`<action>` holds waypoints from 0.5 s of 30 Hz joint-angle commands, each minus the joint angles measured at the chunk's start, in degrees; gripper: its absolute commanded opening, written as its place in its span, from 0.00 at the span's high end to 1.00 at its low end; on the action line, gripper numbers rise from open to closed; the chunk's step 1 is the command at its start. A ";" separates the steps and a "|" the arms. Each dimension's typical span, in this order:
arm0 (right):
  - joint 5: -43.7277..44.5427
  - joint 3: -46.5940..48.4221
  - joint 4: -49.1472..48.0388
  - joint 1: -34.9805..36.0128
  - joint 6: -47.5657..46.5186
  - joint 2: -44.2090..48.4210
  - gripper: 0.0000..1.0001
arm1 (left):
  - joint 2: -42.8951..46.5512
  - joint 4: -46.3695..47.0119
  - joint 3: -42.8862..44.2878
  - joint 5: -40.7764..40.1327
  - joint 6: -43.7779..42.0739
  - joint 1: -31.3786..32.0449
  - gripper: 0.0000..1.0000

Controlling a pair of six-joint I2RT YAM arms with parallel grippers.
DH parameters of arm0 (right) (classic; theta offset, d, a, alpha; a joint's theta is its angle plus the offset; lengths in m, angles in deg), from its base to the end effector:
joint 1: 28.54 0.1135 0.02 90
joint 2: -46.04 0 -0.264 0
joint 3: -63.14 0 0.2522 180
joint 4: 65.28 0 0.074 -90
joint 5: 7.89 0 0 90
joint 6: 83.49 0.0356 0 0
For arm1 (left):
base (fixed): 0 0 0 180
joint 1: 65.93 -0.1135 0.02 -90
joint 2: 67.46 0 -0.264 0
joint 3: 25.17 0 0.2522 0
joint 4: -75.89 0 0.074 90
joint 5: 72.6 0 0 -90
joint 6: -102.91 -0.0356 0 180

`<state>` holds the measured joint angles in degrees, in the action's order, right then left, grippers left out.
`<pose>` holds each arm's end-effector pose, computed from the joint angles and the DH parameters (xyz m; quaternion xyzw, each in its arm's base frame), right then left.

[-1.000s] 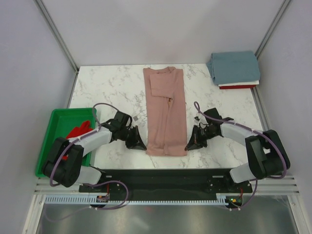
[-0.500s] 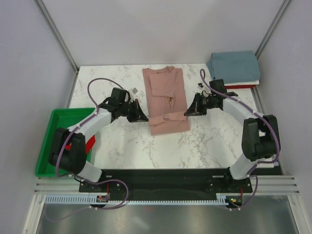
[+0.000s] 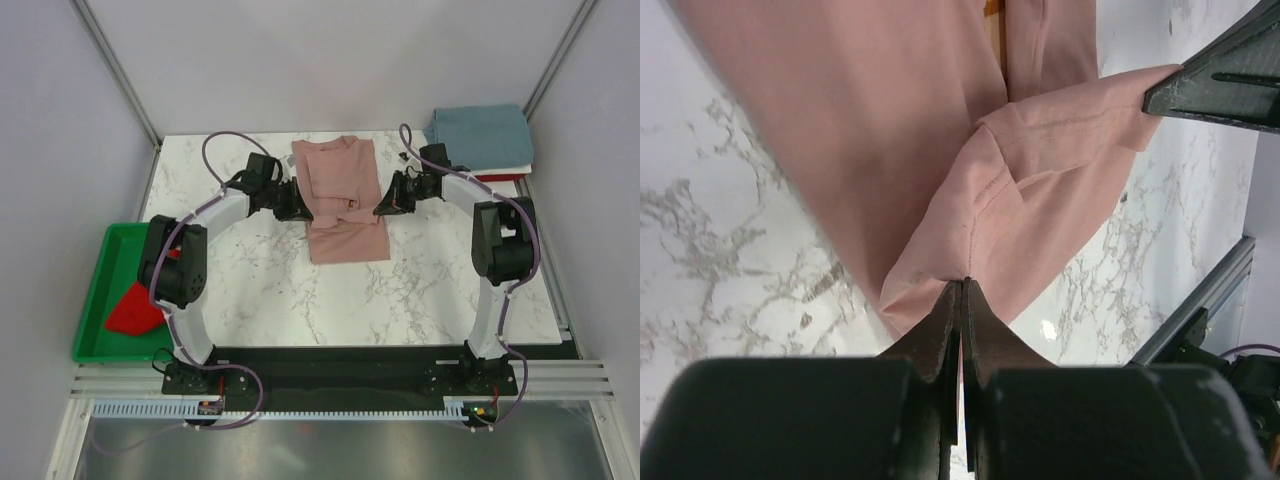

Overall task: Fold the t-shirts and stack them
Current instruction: Fold the tshirt

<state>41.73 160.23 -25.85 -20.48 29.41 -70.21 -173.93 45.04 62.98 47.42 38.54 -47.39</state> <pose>0.4202 0.0828 0.1812 0.0240 0.9080 0.3880 0.1562 0.3762 -0.1450 0.2081 0.0342 0.9091 -0.3516 0.2209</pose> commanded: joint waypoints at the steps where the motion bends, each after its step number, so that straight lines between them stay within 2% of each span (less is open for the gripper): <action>1: 0.30 6.66 -1.94 -0.49 -1.54 -3.98 1.00 | -3.47 1.61 5.06 -1.89 -4.44 -0.26 0.98; 4: 0.57 11.23 -2.55 -0.41 -1.19 -7.93 0.99 | -6.81 0.82 9.35 -4.17 -6.37 -0.18 0.98; 5: 1.35 12.11 -2.73 -0.58 -1.01 -8.81 0.93 | -7.60 0.56 10.24 -6.36 -6.73 -0.18 0.97; 6: 1.97 13.60 -2.73 -0.50 -0.84 -9.95 0.86 | -8.13 0.12 11.03 -7.51 -6.99 -0.18 0.87; 8: 2.06 14.49 -2.82 -0.76 -0.66 -10.58 0.71 | -8.84 -0.93 13.14 -11.97 -7.87 -0.18 0.74; 12: -1.44 13.18 -3.08 -2.77 -2.06 -6.82 0.64 | -3.40 -5.15 11.49 -20.69 -4.90 -0.26 0.55; 14: -2.33 11.25 -2.82 -5.06 -2.42 -4.35 0.57 | 2.04 -6.56 6.58 -20.27 -2.52 -0.18 0.49; 15: -3.99 9.15 -2.30 -5.76 -2.33 -2.16 0.57 | 3.54 -6.65 4.64 -18.79 -0.34 -0.09 0.38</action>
<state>41.55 171.56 -27.45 -23.17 28.53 -79.72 -178.98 41.31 71.04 32.10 34.49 -47.50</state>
